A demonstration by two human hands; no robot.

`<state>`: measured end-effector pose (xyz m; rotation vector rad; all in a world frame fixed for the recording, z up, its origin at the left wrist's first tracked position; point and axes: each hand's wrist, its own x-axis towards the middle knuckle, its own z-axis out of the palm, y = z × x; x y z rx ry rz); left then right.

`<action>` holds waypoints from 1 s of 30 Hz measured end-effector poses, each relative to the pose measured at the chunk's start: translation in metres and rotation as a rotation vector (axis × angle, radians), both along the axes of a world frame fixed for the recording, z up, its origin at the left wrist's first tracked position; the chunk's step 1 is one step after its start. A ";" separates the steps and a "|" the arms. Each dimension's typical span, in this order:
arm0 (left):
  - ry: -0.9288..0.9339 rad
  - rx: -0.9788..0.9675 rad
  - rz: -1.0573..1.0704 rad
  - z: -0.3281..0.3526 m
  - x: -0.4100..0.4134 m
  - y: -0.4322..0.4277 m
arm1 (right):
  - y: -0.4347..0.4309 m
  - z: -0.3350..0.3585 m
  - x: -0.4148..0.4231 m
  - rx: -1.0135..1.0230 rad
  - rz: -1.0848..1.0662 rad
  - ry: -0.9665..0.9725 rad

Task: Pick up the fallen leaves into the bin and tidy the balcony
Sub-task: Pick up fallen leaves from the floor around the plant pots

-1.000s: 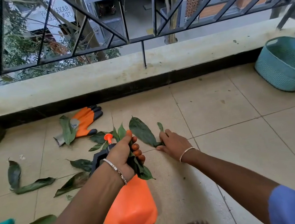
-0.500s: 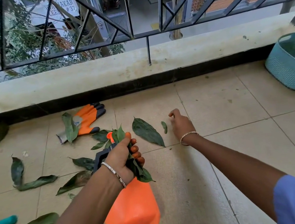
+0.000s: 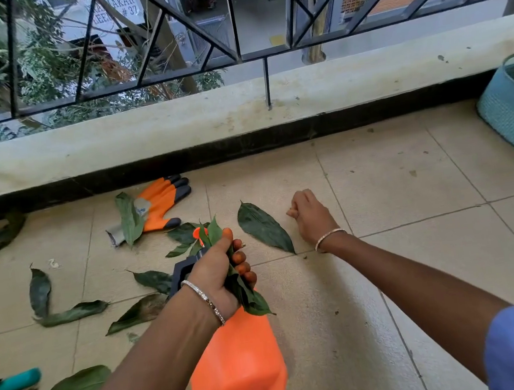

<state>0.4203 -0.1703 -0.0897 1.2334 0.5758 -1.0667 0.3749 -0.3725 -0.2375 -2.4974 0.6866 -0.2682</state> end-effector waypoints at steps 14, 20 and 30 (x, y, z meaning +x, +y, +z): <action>0.008 -0.009 0.005 -0.010 0.008 -0.003 | 0.044 0.002 0.030 0.012 0.077 0.363; 0.006 -0.010 -0.001 -0.013 0.018 -0.009 | 0.045 -0.010 -0.002 -0.173 0.150 0.323; 0.030 -0.017 -0.028 -0.017 0.013 -0.023 | -0.047 0.028 -0.081 0.599 -0.575 -0.148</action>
